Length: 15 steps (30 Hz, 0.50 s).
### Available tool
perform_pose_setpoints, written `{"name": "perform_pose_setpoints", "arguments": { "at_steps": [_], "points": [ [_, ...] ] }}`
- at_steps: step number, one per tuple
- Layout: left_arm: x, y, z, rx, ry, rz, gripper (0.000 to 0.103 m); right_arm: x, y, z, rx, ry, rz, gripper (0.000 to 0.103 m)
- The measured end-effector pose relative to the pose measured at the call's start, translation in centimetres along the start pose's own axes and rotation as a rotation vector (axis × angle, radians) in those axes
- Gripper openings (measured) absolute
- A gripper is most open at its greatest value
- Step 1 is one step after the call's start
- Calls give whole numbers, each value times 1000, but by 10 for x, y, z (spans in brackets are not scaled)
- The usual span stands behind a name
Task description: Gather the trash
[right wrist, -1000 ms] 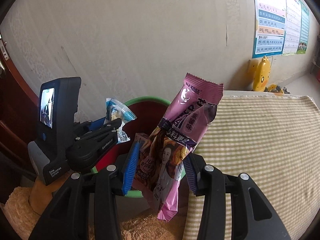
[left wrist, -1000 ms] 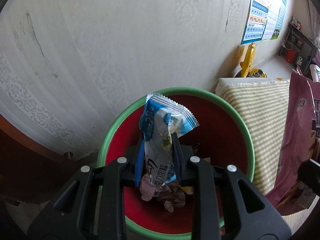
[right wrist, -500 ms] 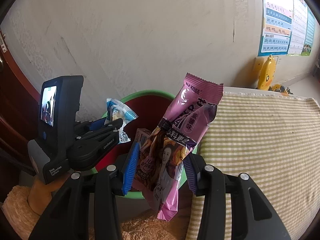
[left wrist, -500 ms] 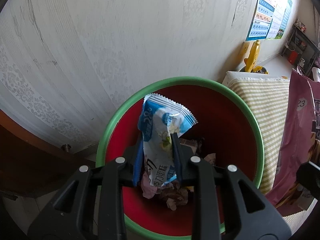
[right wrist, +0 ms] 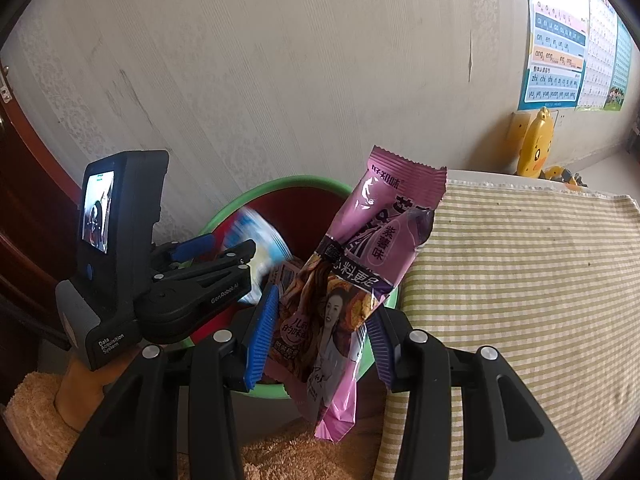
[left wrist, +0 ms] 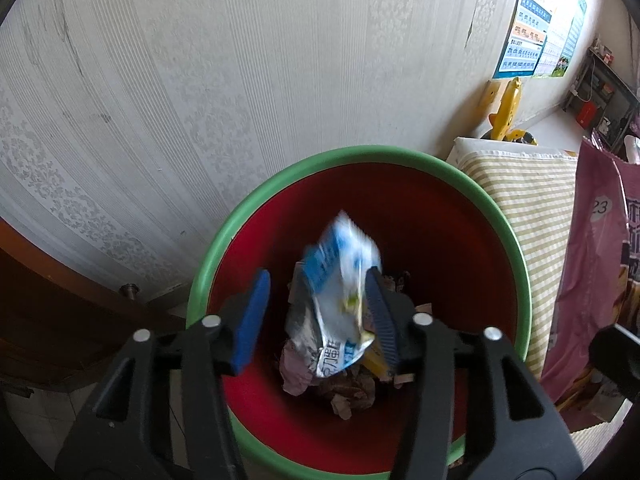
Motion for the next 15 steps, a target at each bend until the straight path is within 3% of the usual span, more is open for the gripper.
{"name": "perform_pose_setpoints", "arguments": {
  "at_steps": [5, 6, 7, 8, 11, 15],
  "points": [
    [4, -8, -5, 23, 21, -26, 75, 0, -4, 2, 25, 7, -5, 44],
    [6, -9, -6, 29, 29, -34, 77, 1, -4, 2, 28, 12, -9, 50],
    [8, -13, -10, 37, 43, -46, 77, 1, -6, 2, 36, 16, -14, 65],
    [10, -14, -12, 41, 50, -52, 79, 2, -6, 1, 35, 28, -12, 70],
    [18, -15, -23, 40, 82, -64, 90, 5, 1, -10, 30, 69, 13, 74],
    [28, -1, -41, 32, 148, -47, 96, 5, 23, -27, 22, 105, 76, 77]
  ]
}}
Point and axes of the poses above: each gripper's, at about its wrist camera, not at the fingertips, and z roughly the way its jaws point, y to its right, x to its top, the point moved 8 cm from there along z, roughly the way its jaws point, and after that the axes turned 2 degrees about z, right-handed, at the moved point
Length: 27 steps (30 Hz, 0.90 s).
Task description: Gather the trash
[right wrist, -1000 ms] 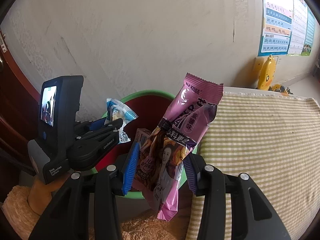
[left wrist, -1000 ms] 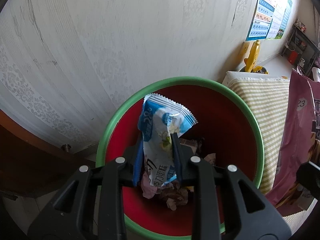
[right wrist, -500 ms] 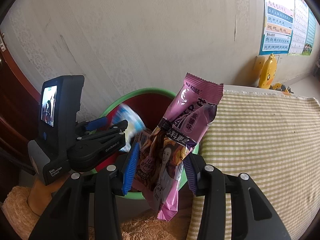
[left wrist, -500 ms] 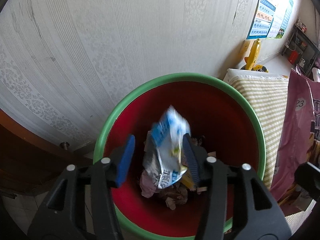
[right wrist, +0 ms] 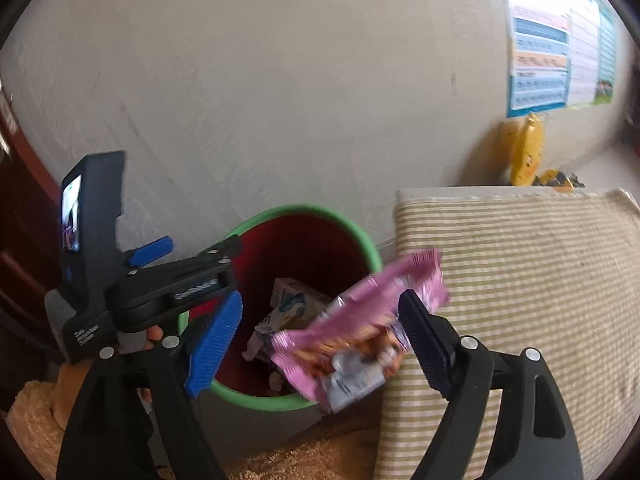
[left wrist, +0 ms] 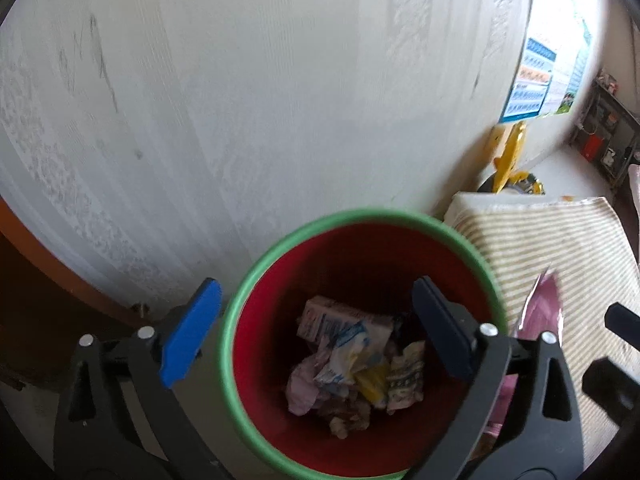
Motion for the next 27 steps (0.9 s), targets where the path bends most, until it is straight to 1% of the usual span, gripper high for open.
{"name": "perform_pose_setpoints", "arguments": {
  "at_steps": [4, 7, 8, 9, 10, 11, 12, 13, 14, 16, 17, 18, 20, 22, 25, 27],
  "points": [
    [12, 26, -15, -39, 40, 39, 98, 3, 25, -33, -26, 86, 58, 79],
    [20, 52, -32, -73, 84, 79, 98, 1, 50, -63, -91, 159, 87, 79],
    [22, 61, -37, -83, 95, 91, 98, -1, 62, -79, -129, 201, 105, 79],
    [23, 69, -41, -95, 103, 101, 98, -2, 70, -92, -165, 242, 118, 82],
    [26, 83, -48, -116, 112, 113, 98, -3, 79, -107, -207, 285, 129, 87],
    [28, 92, -52, -129, 119, 119, 98, -4, 87, -124, -259, 334, 130, 90],
    [30, 103, -59, -147, 133, 127, 98, -4, 92, -139, -305, 383, 122, 95],
    [33, 113, -67, -162, 148, 132, 98, -4, 95, -156, -350, 435, 110, 96],
    [35, 121, -73, -174, 161, 132, 98, -3, 100, -179, -412, 511, 93, 96],
    [43, 140, -90, -207, 200, 127, 98, -4, 104, -212, -500, 602, 78, 96],
    [47, 148, -99, -221, 223, 124, 98, -5, 108, -226, -534, 630, 83, 96],
    [50, 155, -108, -231, 249, 123, 98, -5, 111, -235, -555, 646, 91, 96],
    [58, 173, -131, -241, 325, 123, 98, -8, 120, -251, -592, 661, 128, 96],
    [64, 189, -152, -256, 377, 129, 98, -13, 131, -266, -606, 681, 181, 96],
    [67, 212, -176, -319, 409, 134, 98, -20, 145, -281, -627, 712, 230, 96],
    [66, 221, -187, -346, 426, 141, 98, -26, 152, -292, -639, 728, 251, 96]
  ]
}}
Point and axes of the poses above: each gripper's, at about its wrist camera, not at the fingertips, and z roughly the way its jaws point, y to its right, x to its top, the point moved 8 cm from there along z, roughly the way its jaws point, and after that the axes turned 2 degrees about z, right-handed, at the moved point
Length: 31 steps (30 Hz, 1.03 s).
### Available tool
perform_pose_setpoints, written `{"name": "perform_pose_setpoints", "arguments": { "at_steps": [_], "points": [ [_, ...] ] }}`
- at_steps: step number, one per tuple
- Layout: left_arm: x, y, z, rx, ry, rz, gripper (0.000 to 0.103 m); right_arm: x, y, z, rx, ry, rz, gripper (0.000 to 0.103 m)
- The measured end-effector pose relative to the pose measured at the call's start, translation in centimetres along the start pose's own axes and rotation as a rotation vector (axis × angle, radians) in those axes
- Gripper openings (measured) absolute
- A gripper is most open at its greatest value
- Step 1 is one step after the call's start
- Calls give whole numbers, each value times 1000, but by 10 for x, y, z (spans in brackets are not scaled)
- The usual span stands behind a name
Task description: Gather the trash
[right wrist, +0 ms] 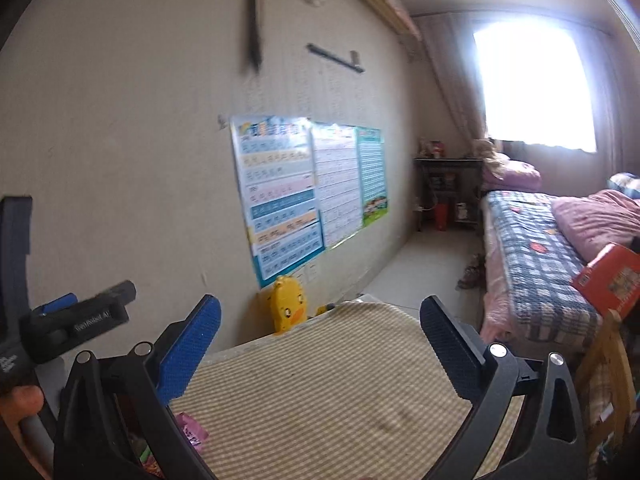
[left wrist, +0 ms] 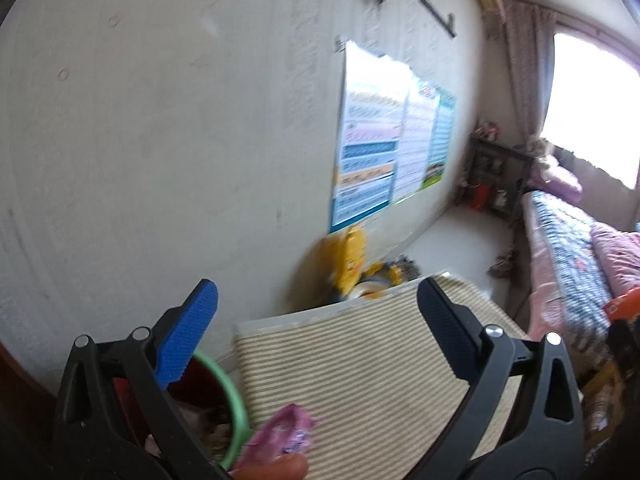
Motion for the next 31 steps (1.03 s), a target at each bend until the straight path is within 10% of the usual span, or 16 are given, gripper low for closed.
{"name": "perform_pose_setpoints", "arguments": {
  "at_steps": [21, 31],
  "points": [
    [-7, 33, -14, -28, -6, 87, 98, -32, 34, 0, -59, -51, 36, 96],
    [-41, -10, 9, 34, -96, 98, 98, -164, 128, 128, -229, -478, 145, 96]
  ]
}}
Point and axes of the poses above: each gripper's, at about its wrist camera, not at the fingertips, and z roughly the way its jaws point, y to its right, x to its top, the point moved 8 cm from there along z, roughly the way its jaws point, and after that the axes turned 2 degrees about z, right-handed, at the moved point
